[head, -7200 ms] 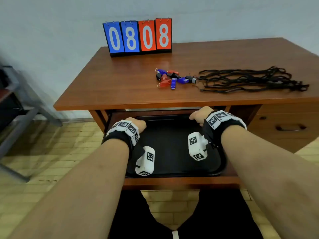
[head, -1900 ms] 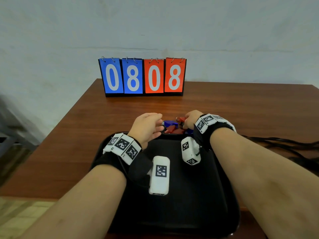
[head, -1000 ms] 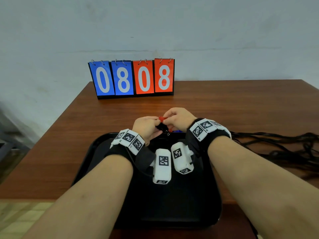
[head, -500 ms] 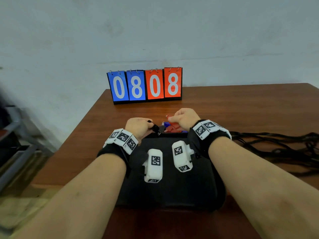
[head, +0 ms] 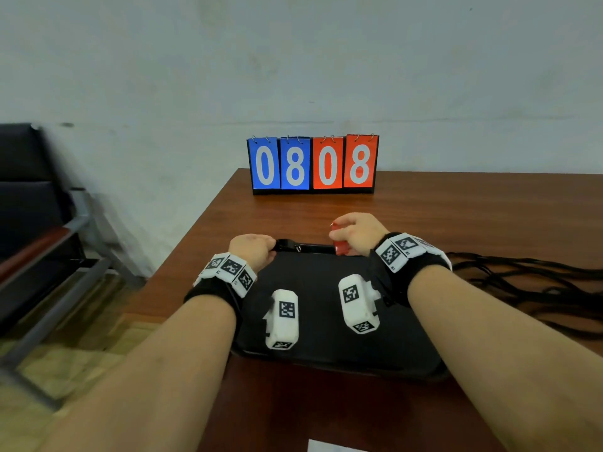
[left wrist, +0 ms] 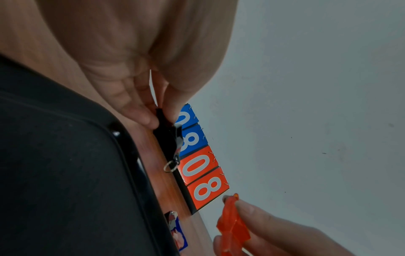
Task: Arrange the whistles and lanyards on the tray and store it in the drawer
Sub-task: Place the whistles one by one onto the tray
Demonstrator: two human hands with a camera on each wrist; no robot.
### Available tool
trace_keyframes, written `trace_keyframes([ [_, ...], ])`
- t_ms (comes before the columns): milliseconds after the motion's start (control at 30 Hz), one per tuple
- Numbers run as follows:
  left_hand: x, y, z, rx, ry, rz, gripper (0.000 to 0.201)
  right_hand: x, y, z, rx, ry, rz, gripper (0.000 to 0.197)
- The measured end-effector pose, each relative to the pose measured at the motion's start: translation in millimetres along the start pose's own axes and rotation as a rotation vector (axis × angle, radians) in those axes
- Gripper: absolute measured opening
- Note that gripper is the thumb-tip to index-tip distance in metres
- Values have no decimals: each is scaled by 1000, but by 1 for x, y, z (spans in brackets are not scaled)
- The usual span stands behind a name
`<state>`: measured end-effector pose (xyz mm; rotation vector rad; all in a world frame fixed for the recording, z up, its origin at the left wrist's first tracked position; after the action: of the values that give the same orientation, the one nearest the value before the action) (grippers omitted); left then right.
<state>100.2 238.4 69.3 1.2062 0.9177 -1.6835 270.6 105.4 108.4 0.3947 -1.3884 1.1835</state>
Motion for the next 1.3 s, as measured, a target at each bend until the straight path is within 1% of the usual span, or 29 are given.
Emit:
trace_keyframes([
  [67, 1, -9, 0, -76, 6, 8, 10, 0, 2, 0, -2, 10, 6, 34],
  [100, -1, -16, -1, -127, 35, -36, 9, 0, 3, 0, -4, 15, 11, 34],
  [167, -8, -26, 0, -207, 115, -178, 16, 0, 5, -1, -10, 20, 20, 36],
  [267, -19, -27, 7, -244, 228, -326, 15, -2, 8, -4, -9, 25, 21, 36],
  [400, -34, -7, 10, -209, 393, -552, 19, -6, 9, -9, -12, 34, 6, 36],
  [500, -39, 16, 7, -119, 533, -796, 22, -11, 8, -15, -15, 39, -7, 34],
  [567, -38, 29, 3, -50, 590, -896, 22, -15, 7, -18, -15, 50, -18, 33],
  [633, -30, 37, -5, 7, 566, -924, 24, -20, 5, -21, -16, 61, -25, 31],
  [767, -2, 43, -22, 110, 370, -918, 28, -29, 2, -25, 3, 91, -44, 20],
  [833, 5, 41, -27, 136, 309, -955, 33, -32, 2, -27, 7, 97, -59, 21],
  [867, 7, 39, -29, 146, 290, -983, 36, -33, 2, -28, 7, 98, -66, 24],
  [967, 10, 35, -31, 178, 260, -1000, 41, -36, 4, -31, 9, 97, -109, 30],
  [1100, 13, 46, -29, 253, 255, -988, 49, -40, 8, -35, 19, 94, -127, 18],
  [1233, 13, 57, -30, 264, 263, -977, 46, -46, 6, -40, 27, 103, -121, 26],
  [1300, 15, 62, -33, 285, 247, -963, 43, -50, 5, -42, 38, 115, -119, 26],
])
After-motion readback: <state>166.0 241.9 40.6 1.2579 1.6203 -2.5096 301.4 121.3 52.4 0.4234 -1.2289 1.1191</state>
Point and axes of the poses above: each hand's wrist, its own z-axis away from the middle knuckle, its own y-axis out of the palm, x = y × z, the point moved 8 cm from there along -z, towards the middle knuckle, and after that the axes turned 1 degree about z, right-handed, at the moved point
